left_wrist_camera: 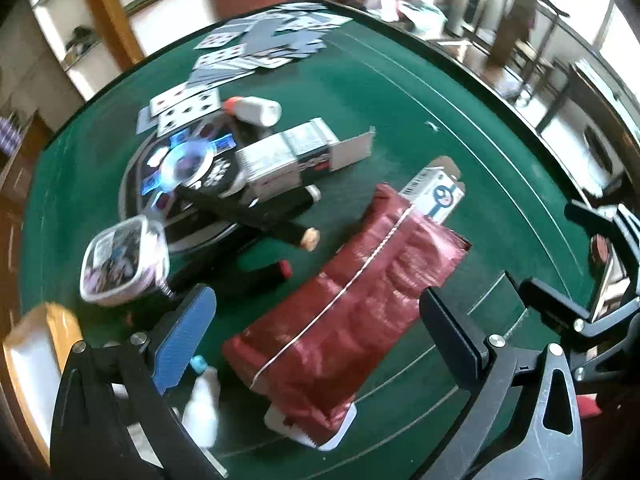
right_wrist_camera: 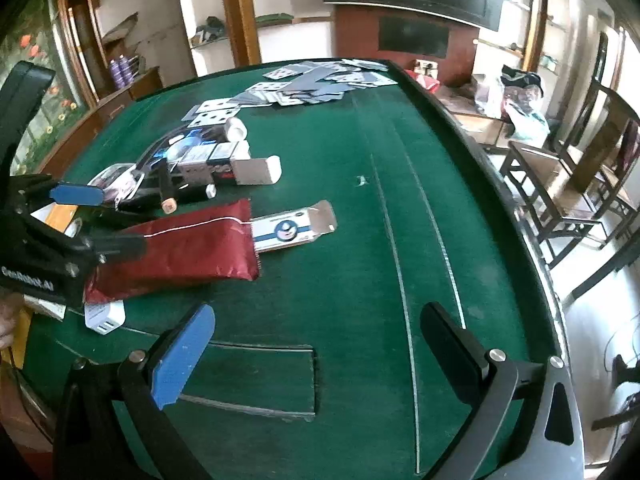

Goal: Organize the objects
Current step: 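Reach the left tool to the red foil bag and close on it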

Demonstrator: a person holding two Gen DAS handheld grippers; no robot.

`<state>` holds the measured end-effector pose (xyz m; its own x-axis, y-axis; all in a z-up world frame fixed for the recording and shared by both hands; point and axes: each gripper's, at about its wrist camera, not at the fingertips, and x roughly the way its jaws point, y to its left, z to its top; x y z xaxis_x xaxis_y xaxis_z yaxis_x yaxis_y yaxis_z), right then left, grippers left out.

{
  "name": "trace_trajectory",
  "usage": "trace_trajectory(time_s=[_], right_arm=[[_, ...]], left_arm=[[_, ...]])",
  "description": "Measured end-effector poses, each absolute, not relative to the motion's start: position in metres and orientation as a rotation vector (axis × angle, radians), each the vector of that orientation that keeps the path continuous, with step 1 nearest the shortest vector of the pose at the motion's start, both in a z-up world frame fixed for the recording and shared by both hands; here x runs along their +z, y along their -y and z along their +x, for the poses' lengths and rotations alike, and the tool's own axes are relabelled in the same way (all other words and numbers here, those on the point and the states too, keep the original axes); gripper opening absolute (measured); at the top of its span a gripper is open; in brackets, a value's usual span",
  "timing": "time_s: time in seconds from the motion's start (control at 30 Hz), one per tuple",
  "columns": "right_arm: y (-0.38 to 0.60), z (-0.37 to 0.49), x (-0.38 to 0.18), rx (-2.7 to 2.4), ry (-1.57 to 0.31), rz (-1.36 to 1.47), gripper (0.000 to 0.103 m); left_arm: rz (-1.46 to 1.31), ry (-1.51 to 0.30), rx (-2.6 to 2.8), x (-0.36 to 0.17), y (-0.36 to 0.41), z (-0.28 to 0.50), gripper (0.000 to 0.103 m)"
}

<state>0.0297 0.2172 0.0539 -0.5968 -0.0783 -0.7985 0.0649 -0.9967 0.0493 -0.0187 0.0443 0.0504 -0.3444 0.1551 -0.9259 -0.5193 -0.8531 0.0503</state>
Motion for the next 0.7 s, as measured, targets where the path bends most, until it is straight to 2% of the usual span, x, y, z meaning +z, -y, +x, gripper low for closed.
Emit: trace_trajectory(time_s=[0.3,0.7], right_arm=[[-0.229,0.037,0.056,-2.789,0.075,1.387,0.103],[-0.23,0.045,0.053,-2.795,0.085,1.422,0.103]], left_arm=[[-1.449,-0.559,2.149,0.033,-0.064,-0.019,0.102],[-1.491,-0.54,2.035,0.013,-0.075,-0.024,0.102]])
